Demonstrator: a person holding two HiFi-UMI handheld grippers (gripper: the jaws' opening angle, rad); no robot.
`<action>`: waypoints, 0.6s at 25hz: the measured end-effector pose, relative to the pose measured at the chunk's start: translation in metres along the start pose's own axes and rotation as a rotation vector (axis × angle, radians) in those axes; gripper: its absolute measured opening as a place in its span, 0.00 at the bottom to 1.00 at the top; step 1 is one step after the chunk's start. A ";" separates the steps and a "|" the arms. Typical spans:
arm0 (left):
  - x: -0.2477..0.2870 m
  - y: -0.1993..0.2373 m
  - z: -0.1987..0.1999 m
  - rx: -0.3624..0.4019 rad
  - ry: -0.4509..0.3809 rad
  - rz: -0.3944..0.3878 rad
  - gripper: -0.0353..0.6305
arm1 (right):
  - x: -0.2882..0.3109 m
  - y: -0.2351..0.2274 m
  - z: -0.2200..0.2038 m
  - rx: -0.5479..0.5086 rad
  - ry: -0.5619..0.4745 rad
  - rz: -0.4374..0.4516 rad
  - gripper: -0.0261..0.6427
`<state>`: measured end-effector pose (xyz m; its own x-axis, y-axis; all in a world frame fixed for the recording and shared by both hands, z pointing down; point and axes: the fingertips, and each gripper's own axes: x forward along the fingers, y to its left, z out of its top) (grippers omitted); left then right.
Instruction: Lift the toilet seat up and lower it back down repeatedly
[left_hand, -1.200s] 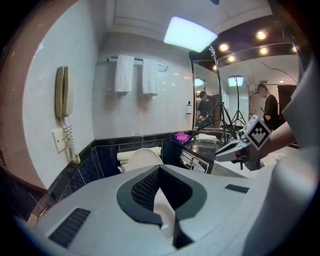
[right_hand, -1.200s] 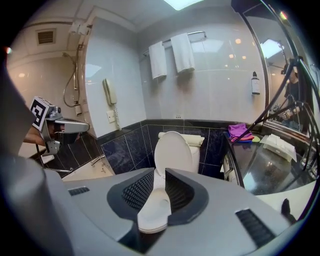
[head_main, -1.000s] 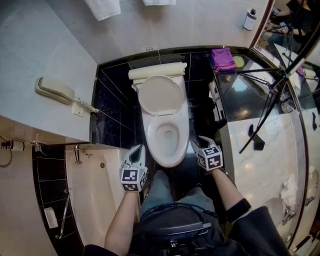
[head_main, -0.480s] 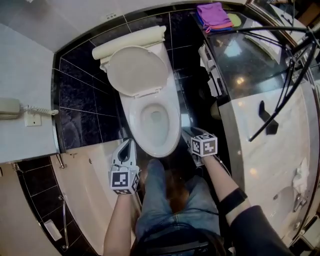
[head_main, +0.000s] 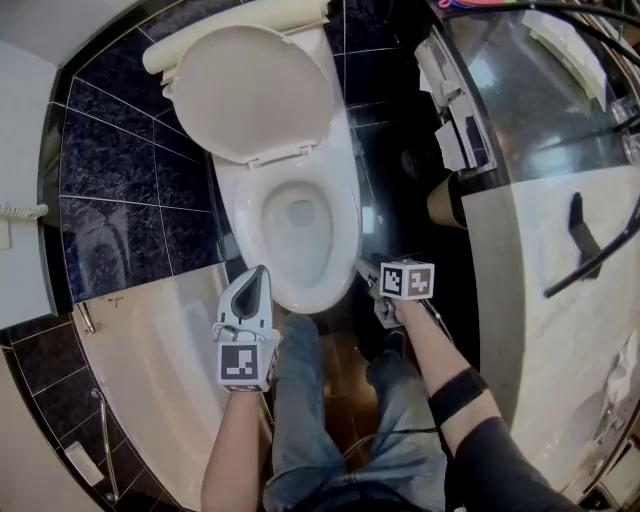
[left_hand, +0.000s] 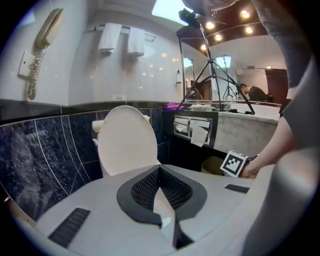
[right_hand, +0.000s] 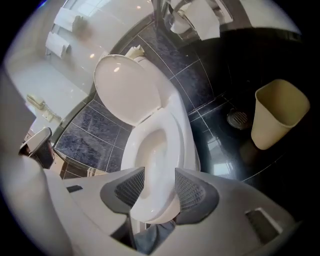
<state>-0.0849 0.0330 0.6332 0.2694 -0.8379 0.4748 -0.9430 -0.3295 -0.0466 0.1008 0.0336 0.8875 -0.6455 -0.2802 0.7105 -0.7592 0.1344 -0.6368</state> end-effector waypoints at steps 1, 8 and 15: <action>0.004 -0.004 -0.005 0.000 0.003 -0.006 0.05 | 0.009 -0.005 -0.005 0.011 0.006 0.004 0.35; 0.016 0.000 -0.037 -0.035 0.017 -0.003 0.05 | 0.052 -0.032 -0.020 0.128 0.001 -0.003 0.35; 0.021 0.013 -0.049 -0.057 0.027 0.011 0.05 | 0.074 -0.039 -0.023 0.179 0.001 -0.008 0.31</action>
<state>-0.1010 0.0320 0.6857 0.2546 -0.8289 0.4981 -0.9556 -0.2948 -0.0022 0.0808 0.0292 0.9716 -0.6393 -0.2794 0.7164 -0.7379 -0.0392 -0.6738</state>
